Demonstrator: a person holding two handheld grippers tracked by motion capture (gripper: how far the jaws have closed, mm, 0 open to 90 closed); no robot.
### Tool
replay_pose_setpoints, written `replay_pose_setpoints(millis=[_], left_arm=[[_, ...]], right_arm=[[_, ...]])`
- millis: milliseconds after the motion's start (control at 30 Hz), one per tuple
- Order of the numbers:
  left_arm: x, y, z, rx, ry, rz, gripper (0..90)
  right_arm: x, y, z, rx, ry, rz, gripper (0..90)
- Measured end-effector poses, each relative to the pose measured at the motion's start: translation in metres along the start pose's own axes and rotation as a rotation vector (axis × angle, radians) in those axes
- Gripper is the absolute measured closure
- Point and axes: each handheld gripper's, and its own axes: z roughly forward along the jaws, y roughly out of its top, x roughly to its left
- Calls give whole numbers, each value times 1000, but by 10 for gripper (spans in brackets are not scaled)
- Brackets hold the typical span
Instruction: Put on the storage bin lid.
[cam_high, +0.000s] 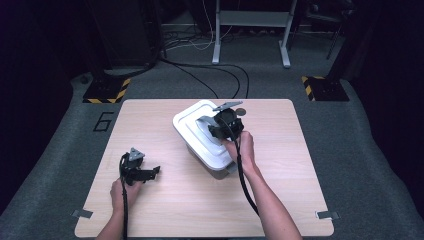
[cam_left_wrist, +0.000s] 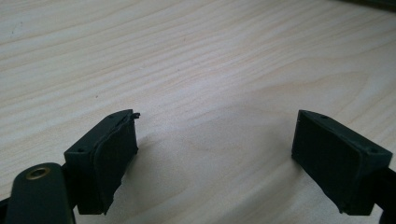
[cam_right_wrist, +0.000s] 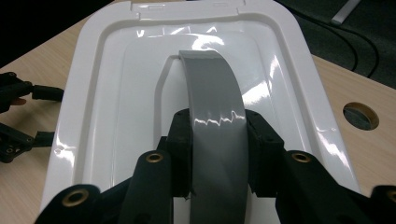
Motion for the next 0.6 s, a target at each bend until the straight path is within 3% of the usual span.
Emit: replay_pose_setpoints(millis=[133, 233, 367, 533, 600], left_arm=[[0, 0, 0, 0, 0, 1, 137], [0, 0, 0, 0, 0, 0, 137], [0, 0, 0, 1, 0, 1, 137], [0, 0, 0, 0, 0, 1, 137], [0, 0, 0, 0, 0, 0, 137]], right_arm=[[-2, -5, -1, 1, -36, -6, 666], [-8, -9, -2, -6, -3, 30, 666], [-5, -10, -1, -4, -23, 2, 667], [-3, -9, 1, -15, -42, 12, 666], [-2, -9, 2, -15, -55, -5, 665]])
